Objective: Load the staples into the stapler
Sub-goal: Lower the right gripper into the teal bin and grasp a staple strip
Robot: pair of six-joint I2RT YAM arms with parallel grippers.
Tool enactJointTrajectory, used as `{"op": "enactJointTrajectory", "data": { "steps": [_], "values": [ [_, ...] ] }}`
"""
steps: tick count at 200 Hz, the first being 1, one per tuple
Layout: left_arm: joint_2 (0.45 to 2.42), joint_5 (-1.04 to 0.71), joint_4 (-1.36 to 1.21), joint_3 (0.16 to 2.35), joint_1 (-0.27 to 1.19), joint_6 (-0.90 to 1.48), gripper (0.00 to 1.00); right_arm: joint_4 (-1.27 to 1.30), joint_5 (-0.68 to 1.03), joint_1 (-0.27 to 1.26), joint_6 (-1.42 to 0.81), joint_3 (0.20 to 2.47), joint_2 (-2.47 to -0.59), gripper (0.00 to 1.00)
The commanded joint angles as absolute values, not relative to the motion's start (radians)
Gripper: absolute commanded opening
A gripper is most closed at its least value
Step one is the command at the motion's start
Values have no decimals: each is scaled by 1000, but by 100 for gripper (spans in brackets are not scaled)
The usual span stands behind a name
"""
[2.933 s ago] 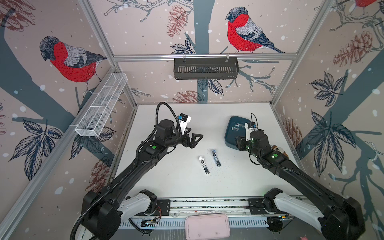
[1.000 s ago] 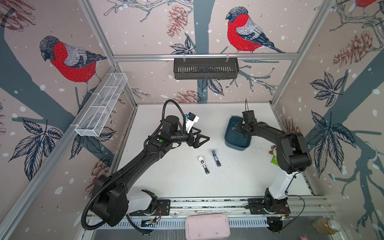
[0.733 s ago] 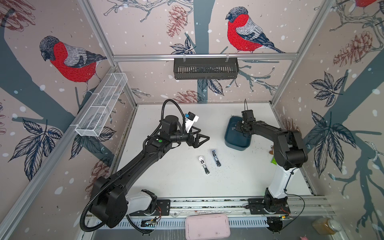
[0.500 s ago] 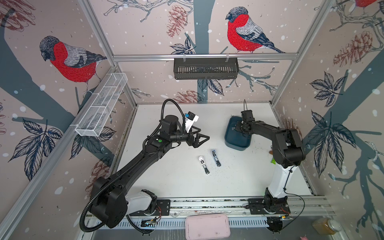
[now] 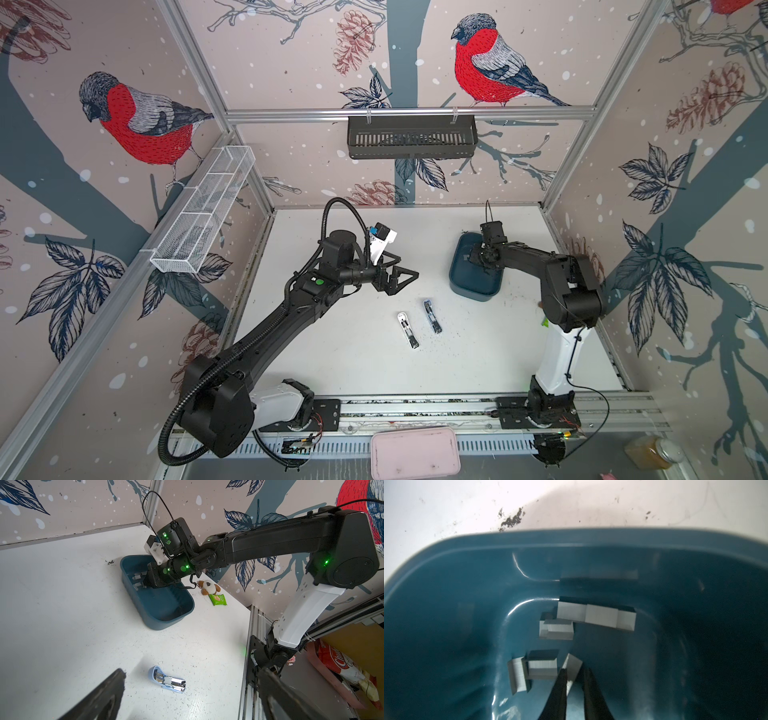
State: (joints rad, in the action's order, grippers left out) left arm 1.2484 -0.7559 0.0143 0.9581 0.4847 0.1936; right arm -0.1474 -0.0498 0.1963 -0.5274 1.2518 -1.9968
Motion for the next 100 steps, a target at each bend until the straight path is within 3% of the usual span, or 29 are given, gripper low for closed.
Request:
{"op": "enactJointTrajectory", "data": {
  "steps": [1, 100],
  "values": [
    [1243, -755, 15, 971, 484, 172, 99, -146, -52, 201, -531, 1264, -2010, 18],
    [1240, -752, 21, 972, 485, 167, 99, -141, -92, 212, -514, 1209, -1999, 8]
  ]
}}
